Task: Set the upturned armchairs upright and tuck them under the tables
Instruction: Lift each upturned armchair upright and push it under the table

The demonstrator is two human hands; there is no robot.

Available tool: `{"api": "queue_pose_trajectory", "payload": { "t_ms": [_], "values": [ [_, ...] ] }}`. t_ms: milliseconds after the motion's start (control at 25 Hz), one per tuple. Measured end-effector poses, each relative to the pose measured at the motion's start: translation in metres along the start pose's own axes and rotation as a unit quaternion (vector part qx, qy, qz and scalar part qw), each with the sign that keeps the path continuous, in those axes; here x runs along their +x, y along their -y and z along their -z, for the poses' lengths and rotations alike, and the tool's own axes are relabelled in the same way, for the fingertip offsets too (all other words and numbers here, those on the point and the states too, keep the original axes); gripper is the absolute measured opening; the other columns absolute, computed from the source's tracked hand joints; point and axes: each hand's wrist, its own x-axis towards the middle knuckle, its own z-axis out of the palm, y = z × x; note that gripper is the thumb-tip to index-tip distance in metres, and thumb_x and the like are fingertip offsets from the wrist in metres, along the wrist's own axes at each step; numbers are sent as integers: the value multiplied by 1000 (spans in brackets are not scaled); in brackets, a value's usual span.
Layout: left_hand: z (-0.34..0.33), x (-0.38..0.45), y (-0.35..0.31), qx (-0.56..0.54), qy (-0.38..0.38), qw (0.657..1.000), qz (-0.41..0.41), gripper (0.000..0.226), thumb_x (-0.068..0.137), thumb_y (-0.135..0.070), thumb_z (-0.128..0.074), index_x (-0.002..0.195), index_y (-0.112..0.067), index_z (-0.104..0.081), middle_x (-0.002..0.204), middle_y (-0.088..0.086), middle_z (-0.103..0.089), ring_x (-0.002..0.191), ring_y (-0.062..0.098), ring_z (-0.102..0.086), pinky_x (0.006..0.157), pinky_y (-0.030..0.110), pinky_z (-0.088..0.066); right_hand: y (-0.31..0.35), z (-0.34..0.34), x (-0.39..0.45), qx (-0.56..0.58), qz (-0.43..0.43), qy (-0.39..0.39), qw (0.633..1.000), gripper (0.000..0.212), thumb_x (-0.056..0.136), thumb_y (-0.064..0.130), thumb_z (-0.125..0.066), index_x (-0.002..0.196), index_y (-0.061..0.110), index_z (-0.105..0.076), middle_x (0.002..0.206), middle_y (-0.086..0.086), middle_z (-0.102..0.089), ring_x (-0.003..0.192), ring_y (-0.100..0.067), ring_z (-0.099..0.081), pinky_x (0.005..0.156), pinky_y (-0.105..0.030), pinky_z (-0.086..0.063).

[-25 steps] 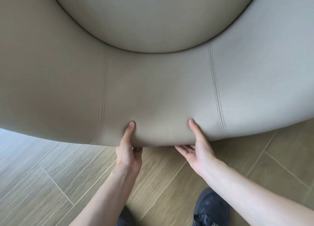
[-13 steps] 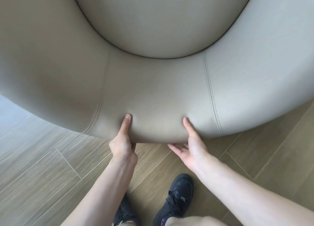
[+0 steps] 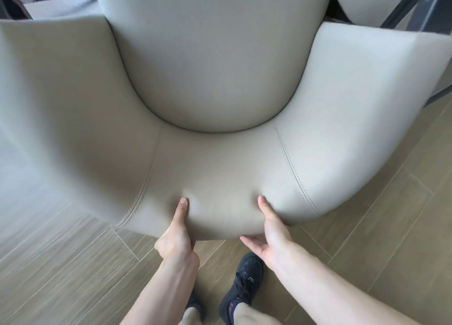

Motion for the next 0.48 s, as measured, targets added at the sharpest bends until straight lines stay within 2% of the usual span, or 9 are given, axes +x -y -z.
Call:
{"api": "queue_pose_trajectory", "payload": {
  "t_ms": [120,200,280,320,360,400,440,480],
  "values": [
    [-3,-39,-28,-4,-18,1000,-3,90,64,-40,-95,133,-3,-51,123,8,-61,96,25,-64,89,36,-55,21,-4,-40,-4,-13,-13,1000,41,71,49,-86,88,25,-58,93,-1,-58,81,-37,-64,50,-42,-62],
    [-10,-58,-49,-10,-20,1000,-1,92,65,-37,-95,137,-4,-48,128,10,-60,102,28,-64,87,36,-55,44,-11,-63,-32,-30,4,999,45,73,48,-85,100,23,-60,104,-2,-54,93,-39,-60,50,-46,-61],
    [-18,-68,-67,-14,-15,1000,8,93,64,-36,-95,137,-6,-47,131,10,-58,110,29,-64,88,37,-56,67,-17,-79,-48,-52,1,998,57,71,44,-88,114,21,-58,122,-7,-49,114,-41,-53,55,-47,-62],
    [-22,-72,-74,-12,-15,1000,9,93,63,-36,-96,137,-6,-48,132,9,-58,113,30,-64,89,37,-56,78,-17,-88,-61,-57,2,996,62,71,43,-89,117,17,-55,125,-10,-49,118,-40,-54,57,-47,-62],
    [-27,-76,-81,-11,-13,1000,8,92,62,-36,-96,136,-7,-50,131,8,-59,113,29,-64,88,38,-56,89,-17,-99,-90,-58,19,994,65,72,45,-87,118,14,-53,122,-14,-53,113,-39,-59,60,-46,-62],
    [-30,-78,-86,-7,-14,1000,8,90,61,-37,-96,134,-8,-52,130,7,-60,113,29,-64,87,37,-56,96,-15,-108,-158,-48,38,985,62,78,52,-80,117,13,-51,114,-18,-59,101,-37,-67,61,-44,-61],
    [-32,-80,-91,-1,-12,1000,12,89,59,-39,-96,132,-9,-55,129,5,-62,113,28,-65,86,37,-57,102,-12,-116,-289,-10,44,956,56,85,58,-69,111,13,-50,102,-18,-65,86,-33,-71,61,-42,-61],
    [-35,-81,-95,4,-4,1000,19,87,58,-41,-96,131,-11,-58,127,3,-64,111,27,-66,87,38,-57,105,-8,-122,-443,83,26,892,47,91,59,-59,103,13,-52,90,-14,-68,76,-29,-72,59,-38,-60]
  ]
}}
